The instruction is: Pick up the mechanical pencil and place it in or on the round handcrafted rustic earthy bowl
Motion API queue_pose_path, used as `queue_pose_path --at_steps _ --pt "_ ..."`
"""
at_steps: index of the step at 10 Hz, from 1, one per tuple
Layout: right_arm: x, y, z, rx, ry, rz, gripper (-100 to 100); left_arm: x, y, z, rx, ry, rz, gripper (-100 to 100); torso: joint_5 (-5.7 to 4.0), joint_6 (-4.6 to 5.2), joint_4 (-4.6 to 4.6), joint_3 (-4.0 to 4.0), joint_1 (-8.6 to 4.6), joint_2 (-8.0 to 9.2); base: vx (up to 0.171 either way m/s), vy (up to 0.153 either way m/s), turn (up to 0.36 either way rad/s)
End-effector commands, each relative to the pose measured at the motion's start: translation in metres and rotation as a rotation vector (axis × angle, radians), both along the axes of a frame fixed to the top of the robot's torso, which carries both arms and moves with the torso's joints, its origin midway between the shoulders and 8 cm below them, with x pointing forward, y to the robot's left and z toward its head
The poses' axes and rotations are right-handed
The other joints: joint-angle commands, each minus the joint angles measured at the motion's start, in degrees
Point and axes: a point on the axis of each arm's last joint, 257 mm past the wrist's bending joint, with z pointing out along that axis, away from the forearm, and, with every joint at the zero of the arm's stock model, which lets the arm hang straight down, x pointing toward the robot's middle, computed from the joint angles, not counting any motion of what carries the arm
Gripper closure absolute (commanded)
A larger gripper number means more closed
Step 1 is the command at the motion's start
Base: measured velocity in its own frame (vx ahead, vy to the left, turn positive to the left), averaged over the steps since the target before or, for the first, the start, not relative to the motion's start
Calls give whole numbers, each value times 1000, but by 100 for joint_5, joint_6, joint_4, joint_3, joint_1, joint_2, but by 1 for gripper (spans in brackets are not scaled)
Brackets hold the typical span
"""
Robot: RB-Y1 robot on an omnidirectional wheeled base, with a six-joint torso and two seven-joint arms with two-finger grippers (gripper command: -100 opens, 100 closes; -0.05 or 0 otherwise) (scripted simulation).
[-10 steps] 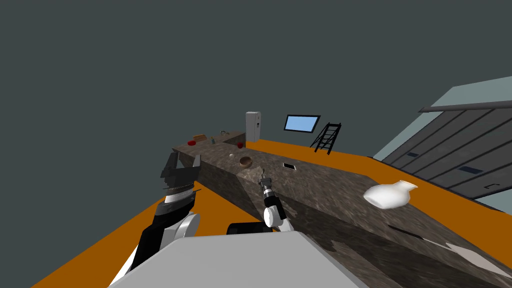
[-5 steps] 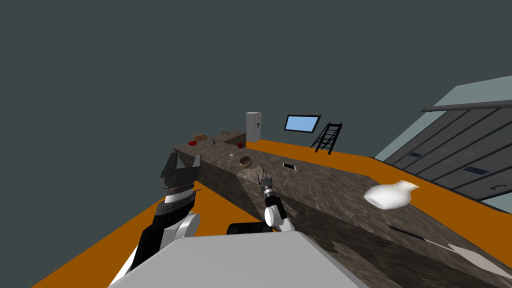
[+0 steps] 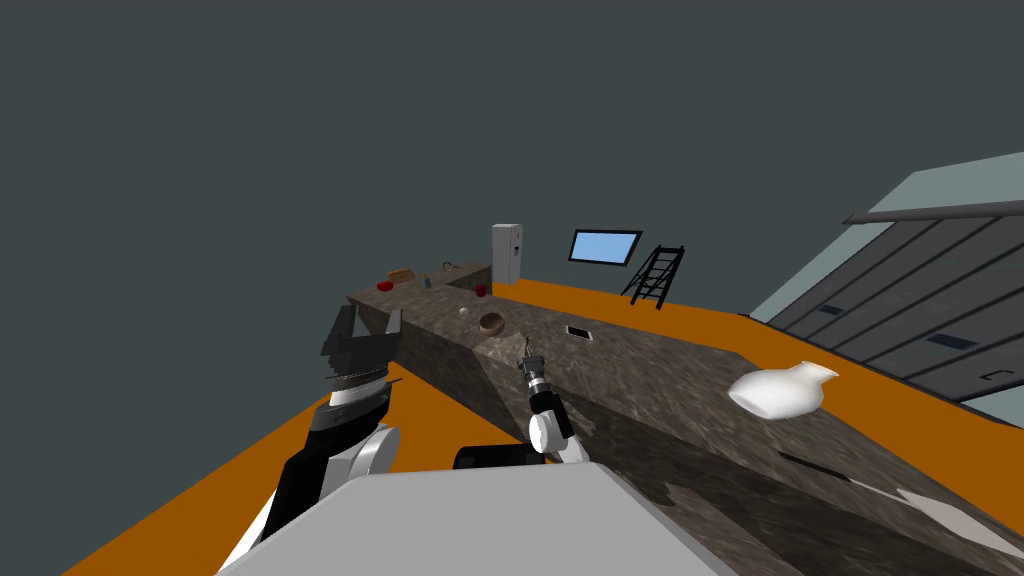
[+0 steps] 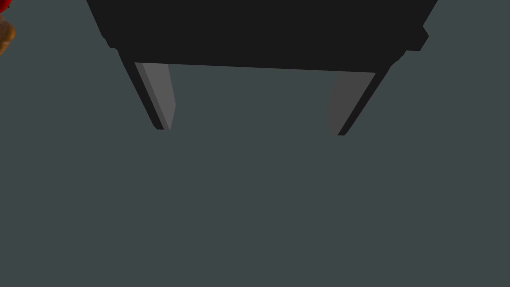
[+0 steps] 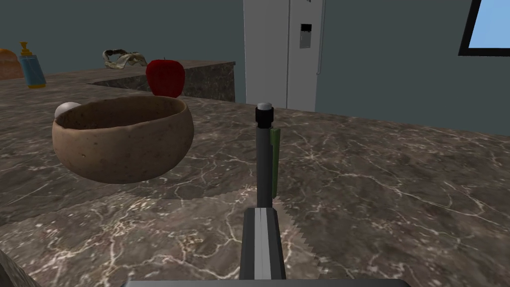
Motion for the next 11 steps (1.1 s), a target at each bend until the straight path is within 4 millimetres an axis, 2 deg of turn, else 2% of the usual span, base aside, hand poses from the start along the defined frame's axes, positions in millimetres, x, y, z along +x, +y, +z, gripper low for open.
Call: queue_pose_path --at_steps 1,2,5,6,7,8,9,11 --pt "0 0 0 0 0 0 0 0 0 0 0 0 0 0 0 0 0 0 0 0 0 0 0" --pt "-2 -5 -5 12 0 -10 -100 0 0 0 0 0 0 0 0 0 0 0 0 0 -10 -11 43" --pt "-7 -14 -13 29 0 -28 -100 0 0 0 0 0 0 0 -2 0 1 3 -8 6 -15 -18 56" --pt "-6 -10 -13 23 1 -22 -100 0 0 0 0 0 0 0 -2 0 1 3 -7 5 -5 -6 8" --pt "-6 -11 -13 26 0 -24 0 0 0 0 0 0 0 0 -1 0 1 2 -3 3 0 0 0" --pt "5 -11 -15 26 1 -14 -100 0 0 0 0 0 0 0 0 0 0 1 -1 1 -26 14 -29" --pt "5 -11 -15 26 1 -14 -100 0 0 0 0 0 0 0 1 0 1 3 4 6 -32 19 -18" --pt "23 -13 -17 33 2 -1 -100 0 0 0 0 0 0 0 2 -1 3 7 11 12 -54 41 -37"
